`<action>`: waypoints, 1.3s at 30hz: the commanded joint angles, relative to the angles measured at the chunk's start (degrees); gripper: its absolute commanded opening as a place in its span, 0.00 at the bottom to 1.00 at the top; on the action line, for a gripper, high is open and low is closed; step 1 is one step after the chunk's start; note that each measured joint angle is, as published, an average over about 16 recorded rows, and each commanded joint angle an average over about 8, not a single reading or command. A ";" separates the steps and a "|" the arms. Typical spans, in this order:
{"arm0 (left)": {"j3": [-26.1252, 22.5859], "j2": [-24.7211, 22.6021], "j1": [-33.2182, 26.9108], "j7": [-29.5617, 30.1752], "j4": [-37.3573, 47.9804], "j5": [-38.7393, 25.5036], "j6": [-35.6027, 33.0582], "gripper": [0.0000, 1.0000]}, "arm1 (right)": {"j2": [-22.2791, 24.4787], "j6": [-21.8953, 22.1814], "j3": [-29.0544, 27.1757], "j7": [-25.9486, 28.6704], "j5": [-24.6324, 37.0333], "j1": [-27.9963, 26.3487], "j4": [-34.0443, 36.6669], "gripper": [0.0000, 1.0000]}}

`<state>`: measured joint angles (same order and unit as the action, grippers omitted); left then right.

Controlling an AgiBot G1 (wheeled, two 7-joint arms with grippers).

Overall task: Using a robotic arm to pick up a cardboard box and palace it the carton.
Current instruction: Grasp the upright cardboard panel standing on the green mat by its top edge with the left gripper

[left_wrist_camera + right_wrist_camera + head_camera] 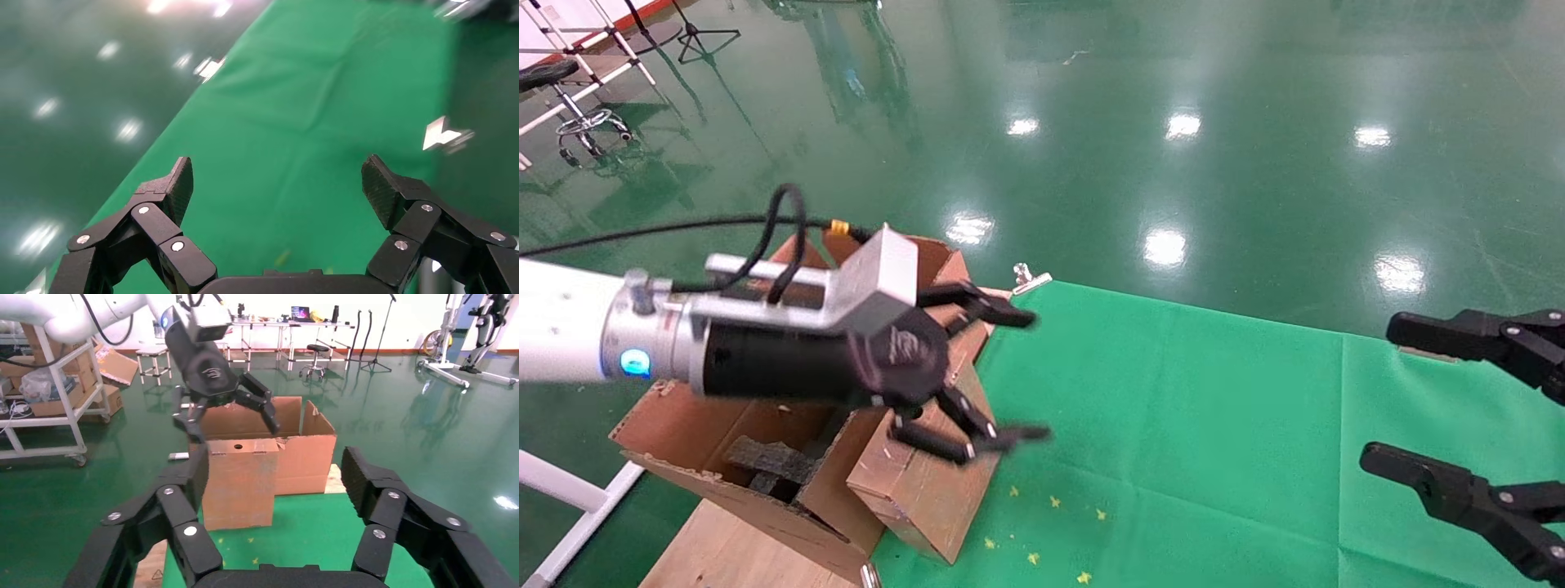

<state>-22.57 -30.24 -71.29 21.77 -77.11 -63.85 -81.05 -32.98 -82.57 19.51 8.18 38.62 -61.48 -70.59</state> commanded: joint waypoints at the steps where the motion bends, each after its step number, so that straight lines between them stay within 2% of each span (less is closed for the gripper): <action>1: -0.45 0.82 -0.88 1.06 -0.12 -2.85 1.20 1.00 | 0.00 0.00 0.00 0.00 0.00 0.00 0.00 0.00; 7: -3.01 0.20 -8.40 11.88 -0.43 -10.97 1.08 1.00 | 0.00 0.00 0.00 0.00 0.00 0.00 0.00 0.00; 18: -10.72 -2.31 -18.05 39.15 -0.40 -26.49 -5.27 1.00 | 0.00 0.00 0.00 0.00 0.00 0.00 0.00 0.00; 24: -15.67 -3.47 -22.13 51.29 -0.33 -30.78 -8.54 1.00 | 0.00 0.00 0.00 0.00 0.00 0.00 0.00 0.00; 32: -23.69 -4.07 -23.81 62.62 -0.46 -34.25 -8.49 1.00 | 0.00 0.00 0.00 0.00 0.00 0.00 0.00 0.00; 39: -28.47 -6.11 -24.49 68.07 -0.80 -37.32 -6.95 1.00 | 0.00 0.00 0.00 0.00 0.00 0.00 0.00 0.00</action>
<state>-50.26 -36.07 -95.80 88.92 -77.83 -100.29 -88.07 -32.98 -82.57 19.51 8.18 38.62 -61.48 -70.58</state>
